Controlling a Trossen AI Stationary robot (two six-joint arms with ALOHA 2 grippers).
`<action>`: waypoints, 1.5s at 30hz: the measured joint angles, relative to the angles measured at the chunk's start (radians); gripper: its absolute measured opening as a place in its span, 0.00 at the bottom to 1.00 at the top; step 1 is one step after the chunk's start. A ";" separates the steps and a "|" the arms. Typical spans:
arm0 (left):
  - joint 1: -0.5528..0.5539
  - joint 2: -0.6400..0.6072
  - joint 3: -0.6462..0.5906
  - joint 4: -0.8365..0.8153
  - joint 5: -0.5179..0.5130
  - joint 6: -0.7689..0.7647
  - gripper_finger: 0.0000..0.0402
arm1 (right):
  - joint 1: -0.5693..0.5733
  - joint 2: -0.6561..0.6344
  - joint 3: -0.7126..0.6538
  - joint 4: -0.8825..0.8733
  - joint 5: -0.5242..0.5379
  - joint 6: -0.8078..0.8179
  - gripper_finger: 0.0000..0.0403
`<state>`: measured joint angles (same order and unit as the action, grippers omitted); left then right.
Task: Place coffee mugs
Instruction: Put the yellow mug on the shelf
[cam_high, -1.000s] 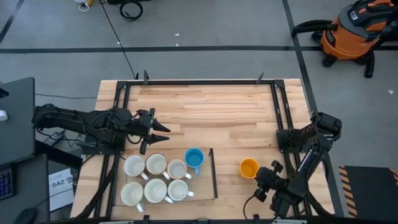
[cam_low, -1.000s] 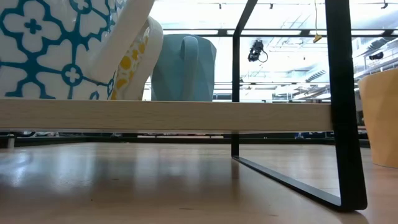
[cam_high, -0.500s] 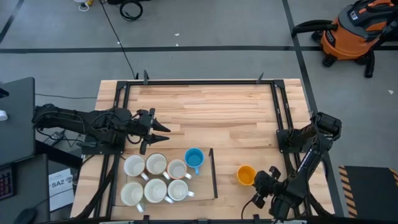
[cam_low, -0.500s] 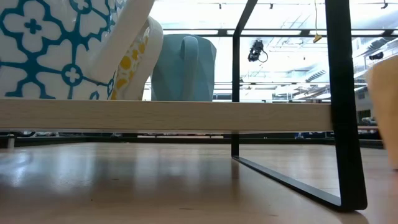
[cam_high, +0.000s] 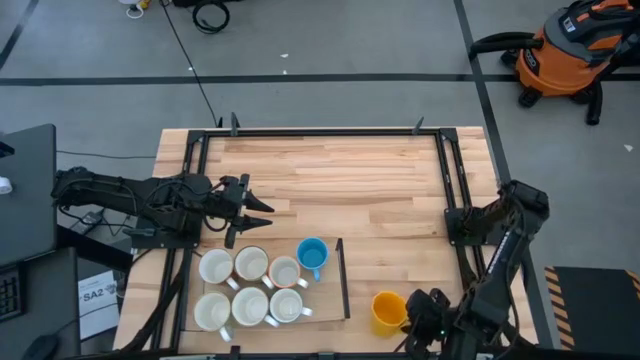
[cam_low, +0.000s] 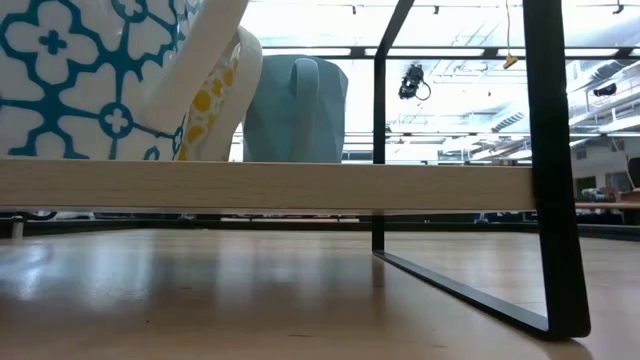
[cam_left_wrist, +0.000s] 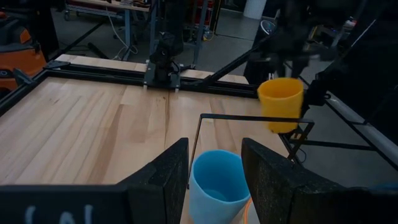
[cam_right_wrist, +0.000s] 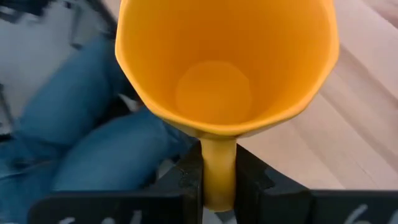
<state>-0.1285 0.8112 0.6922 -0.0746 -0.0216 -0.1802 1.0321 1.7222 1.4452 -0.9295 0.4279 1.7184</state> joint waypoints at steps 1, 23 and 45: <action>0.000 0.000 0.000 0.000 0.000 0.000 0.39 | -0.010 0.000 0.024 0.000 0.006 -0.021 0.14; 0.000 0.000 0.000 -0.005 0.000 0.000 0.39 | -0.206 0.002 0.334 0.045 -0.089 -0.329 0.14; 0.000 0.000 0.000 -0.031 0.000 0.000 0.39 | -0.251 0.077 0.334 0.410 0.043 -0.506 0.14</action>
<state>-0.1284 0.8116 0.6926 -0.1051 -0.0212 -0.1802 0.7814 1.7991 1.7790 -0.5190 0.4711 1.2124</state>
